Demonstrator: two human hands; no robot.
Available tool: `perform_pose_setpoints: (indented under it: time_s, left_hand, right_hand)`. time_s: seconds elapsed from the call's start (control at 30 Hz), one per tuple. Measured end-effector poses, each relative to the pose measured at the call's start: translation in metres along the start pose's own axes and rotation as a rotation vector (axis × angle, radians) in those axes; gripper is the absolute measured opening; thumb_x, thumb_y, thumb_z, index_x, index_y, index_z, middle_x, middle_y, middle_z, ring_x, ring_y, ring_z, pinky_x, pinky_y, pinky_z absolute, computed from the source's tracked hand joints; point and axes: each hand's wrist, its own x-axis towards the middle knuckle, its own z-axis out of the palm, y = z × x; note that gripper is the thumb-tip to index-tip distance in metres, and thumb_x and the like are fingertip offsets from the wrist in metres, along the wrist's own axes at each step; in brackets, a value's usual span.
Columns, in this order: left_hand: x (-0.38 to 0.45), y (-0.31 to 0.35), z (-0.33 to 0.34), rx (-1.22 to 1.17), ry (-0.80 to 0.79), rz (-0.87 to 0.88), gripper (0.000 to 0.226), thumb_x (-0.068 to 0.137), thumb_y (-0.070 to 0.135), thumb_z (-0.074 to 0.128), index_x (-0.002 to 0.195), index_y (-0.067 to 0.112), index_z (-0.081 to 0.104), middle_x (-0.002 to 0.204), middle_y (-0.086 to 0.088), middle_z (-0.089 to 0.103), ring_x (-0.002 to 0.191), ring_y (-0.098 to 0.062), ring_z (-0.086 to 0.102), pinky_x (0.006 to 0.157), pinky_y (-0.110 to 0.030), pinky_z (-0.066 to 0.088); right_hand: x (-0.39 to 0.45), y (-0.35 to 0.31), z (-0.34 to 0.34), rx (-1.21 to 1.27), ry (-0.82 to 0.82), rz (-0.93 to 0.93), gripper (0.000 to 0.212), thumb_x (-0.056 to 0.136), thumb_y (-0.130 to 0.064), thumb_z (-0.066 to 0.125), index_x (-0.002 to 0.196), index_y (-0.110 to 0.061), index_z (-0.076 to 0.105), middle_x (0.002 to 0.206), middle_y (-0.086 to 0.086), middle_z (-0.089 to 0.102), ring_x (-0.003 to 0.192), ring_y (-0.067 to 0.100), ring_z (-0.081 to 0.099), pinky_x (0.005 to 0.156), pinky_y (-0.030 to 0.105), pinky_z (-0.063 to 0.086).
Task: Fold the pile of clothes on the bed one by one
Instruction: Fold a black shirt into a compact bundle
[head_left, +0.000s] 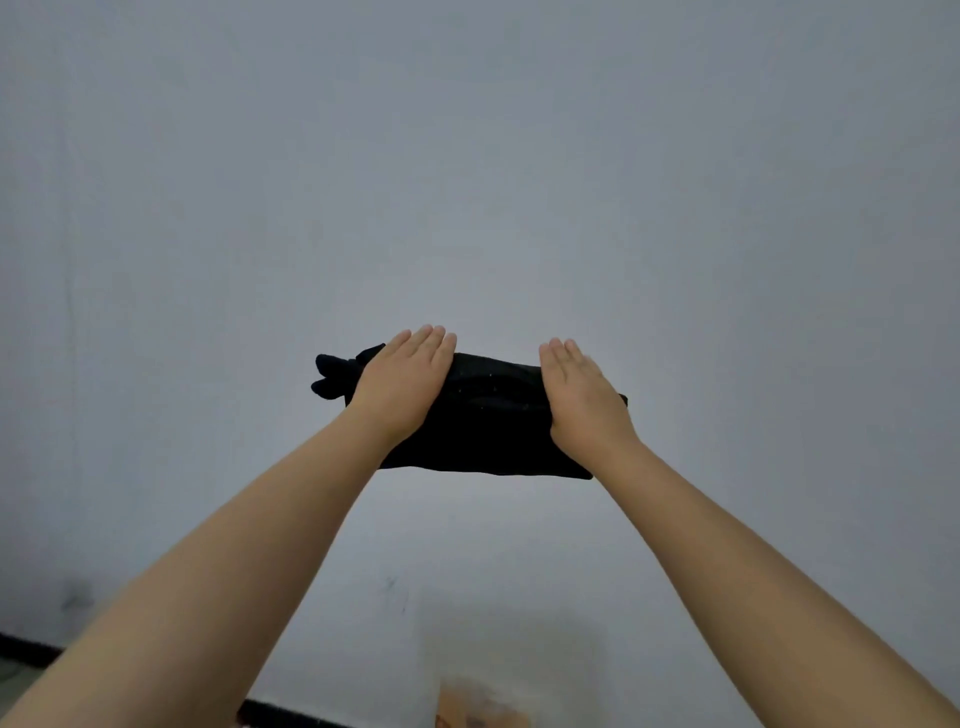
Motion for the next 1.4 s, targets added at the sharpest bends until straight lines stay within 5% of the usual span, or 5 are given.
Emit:
perform_pose_setpoints:
  time_s: [0.3,0.63,1.03,1.4]
  left_hand:
    - [0.083,-0.057,0.113,0.098,-0.074,-0.043,0.060,0.094,0.005,0.030,0.145,0.005,-0.001,0.155,-0.011,0.004,0.143,-0.022,0.004,0.114,-0.031,-0.001]
    - [0.129,-0.177,0.268,0.332,-0.257,-0.316,0.062,0.094,0.006,0.032,0.145,0.005,-0.001,0.155,-0.010,0.004,0.143,-0.021,0.003,0.114,-0.030,0.000]
    - [0.001,-0.346,0.328,0.596,-0.714,-0.756,0.061,0.095,0.006,0.029,0.145,0.005,-0.006,0.155,-0.011,-0.001,0.143,-0.021,0.001,0.114,-0.030,-0.002]
    - [-0.109,-0.566,0.298,0.786,-0.727,-1.073,0.061,0.095,0.008,0.030,0.145,0.006,-0.005,0.155,-0.011,-0.001,0.143,-0.020,0.001,0.114,-0.029,-0.002]
  right_hand:
    - [0.128,0.011,0.117,0.071,0.011,-0.059,0.070,0.085,0.007,0.040,0.145,-0.001,0.004,0.154,0.015,0.005,0.143,0.027,0.002,0.115,0.032,0.004]
    - [0.315,-0.049,0.309,0.300,0.041,-0.370,0.070,0.085,0.007,0.040,0.144,0.000,0.003,0.154,0.016,0.005,0.143,0.028,0.002,0.115,0.033,0.003]
    - [0.403,-0.314,0.433,0.707,-0.083,-0.866,0.069,0.088,0.005,0.039,0.144,0.000,-0.001,0.154,0.016,0.000,0.143,0.027,-0.002,0.115,0.031,-0.003]
    - [0.501,-0.605,0.407,0.896,0.018,-1.192,0.071,0.086,0.006,0.040,0.144,0.001,0.001,0.154,0.017,0.002,0.142,0.028,-0.001,0.115,0.032,-0.001]
